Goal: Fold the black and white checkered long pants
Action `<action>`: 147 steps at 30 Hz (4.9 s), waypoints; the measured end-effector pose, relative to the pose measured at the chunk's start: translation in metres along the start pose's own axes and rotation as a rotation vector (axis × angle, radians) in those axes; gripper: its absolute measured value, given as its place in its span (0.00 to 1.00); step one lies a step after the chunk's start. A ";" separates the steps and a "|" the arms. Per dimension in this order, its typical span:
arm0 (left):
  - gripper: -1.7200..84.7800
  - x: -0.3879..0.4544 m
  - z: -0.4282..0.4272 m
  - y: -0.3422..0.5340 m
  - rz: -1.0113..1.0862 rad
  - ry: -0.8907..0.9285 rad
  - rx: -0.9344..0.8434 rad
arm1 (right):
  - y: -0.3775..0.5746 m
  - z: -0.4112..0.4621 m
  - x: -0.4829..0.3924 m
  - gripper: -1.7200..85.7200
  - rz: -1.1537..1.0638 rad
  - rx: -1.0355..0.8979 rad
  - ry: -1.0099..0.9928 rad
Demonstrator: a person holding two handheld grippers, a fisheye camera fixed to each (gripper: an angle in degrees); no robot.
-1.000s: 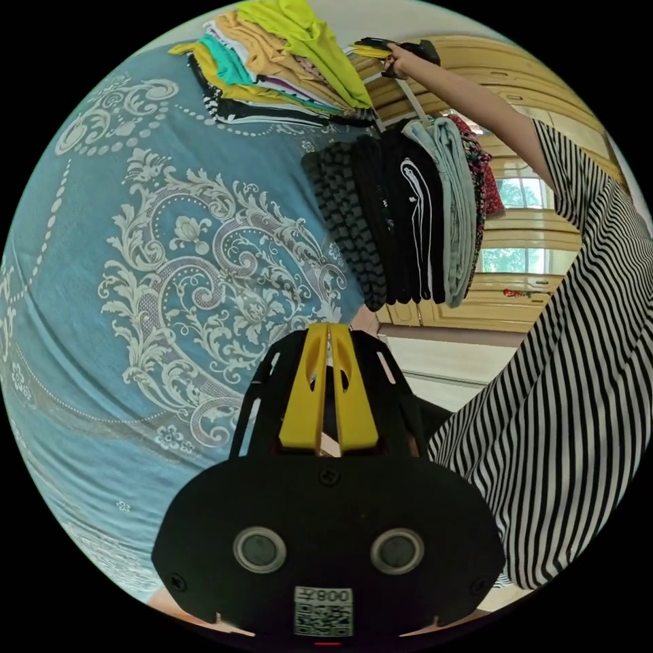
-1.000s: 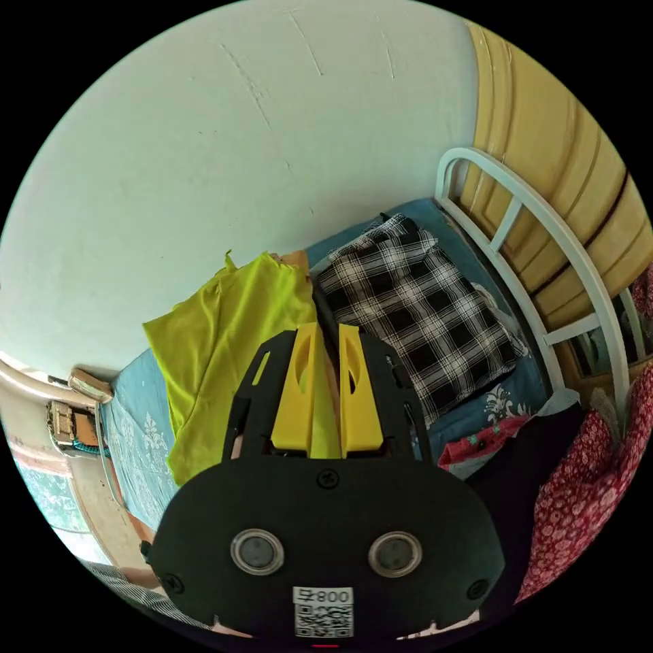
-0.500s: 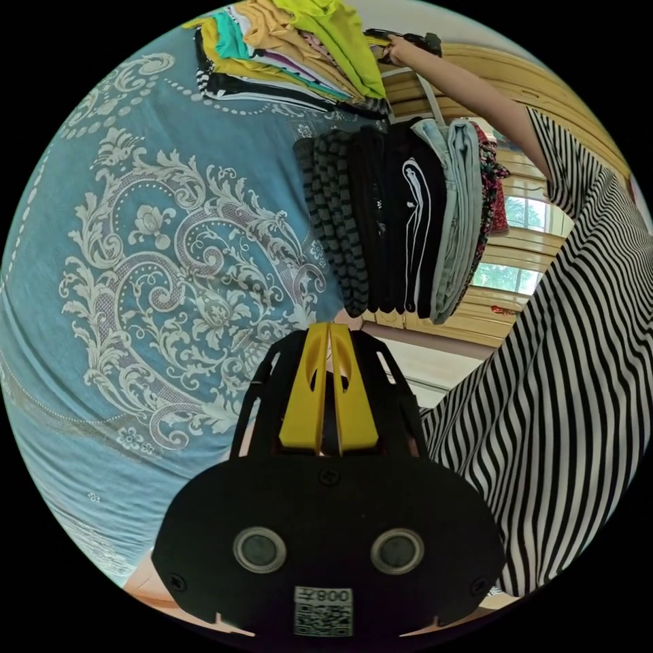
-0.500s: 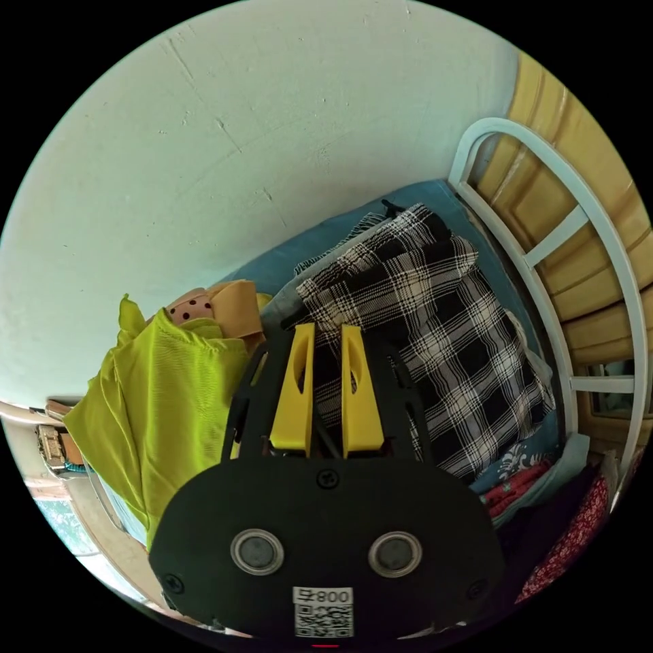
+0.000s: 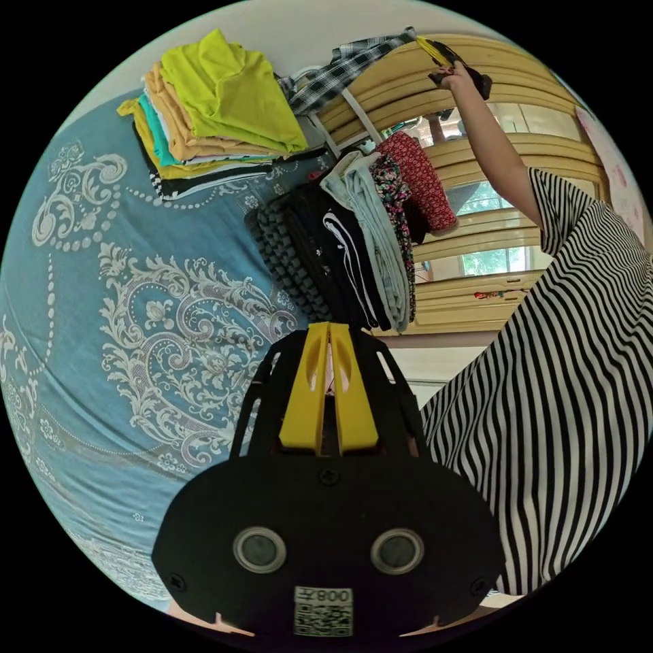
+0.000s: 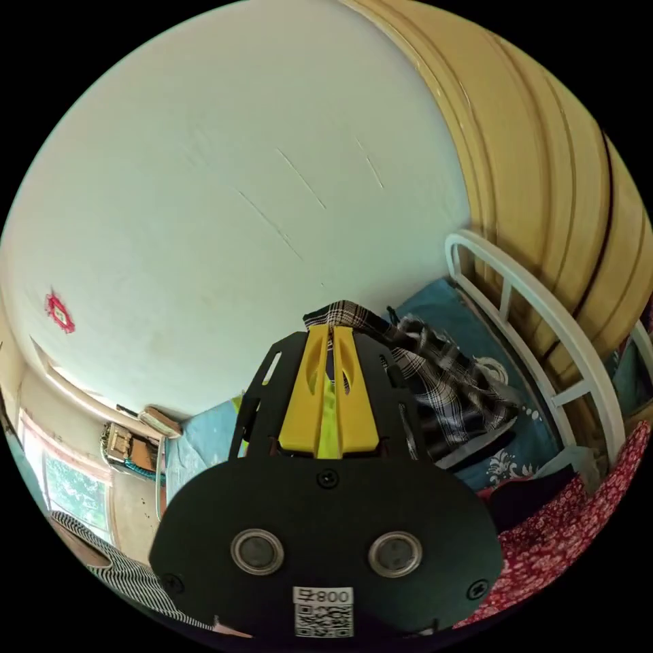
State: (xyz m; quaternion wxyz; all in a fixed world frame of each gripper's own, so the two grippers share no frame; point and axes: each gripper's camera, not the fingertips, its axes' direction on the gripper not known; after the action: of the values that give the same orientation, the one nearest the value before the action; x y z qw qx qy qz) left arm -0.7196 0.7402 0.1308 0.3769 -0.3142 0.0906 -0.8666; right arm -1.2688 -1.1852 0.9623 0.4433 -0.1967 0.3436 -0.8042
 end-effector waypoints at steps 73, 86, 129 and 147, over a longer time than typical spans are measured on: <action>0.16 -0.060 -0.688 0.868 0.080 -0.412 0.834 | 0.031 -0.262 -1.028 0.03 -0.612 -0.234 -1.146; 0.03 -0.069 -0.745 0.877 -0.135 -0.617 0.882 | 0.026 -0.276 -1.041 0.03 -0.654 -0.202 -1.060; 0.03 0.118 -0.806 0.674 0.148 -1.087 0.722 | 0.302 -0.270 -1.186 0.05 -1.130 -0.228 -0.494; 0.16 -0.141 -0.702 0.735 -0.110 -0.448 0.848 | 0.212 -0.382 -1.190 0.04 -1.203 -0.232 -0.705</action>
State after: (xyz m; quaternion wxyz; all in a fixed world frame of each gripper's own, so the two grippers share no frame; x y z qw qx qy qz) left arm -0.6386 0.2701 -0.7778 0.4356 -0.3159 -0.3708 -0.7569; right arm -0.7538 -0.1102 0.5322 -0.0170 -0.6471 0.0948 -0.7563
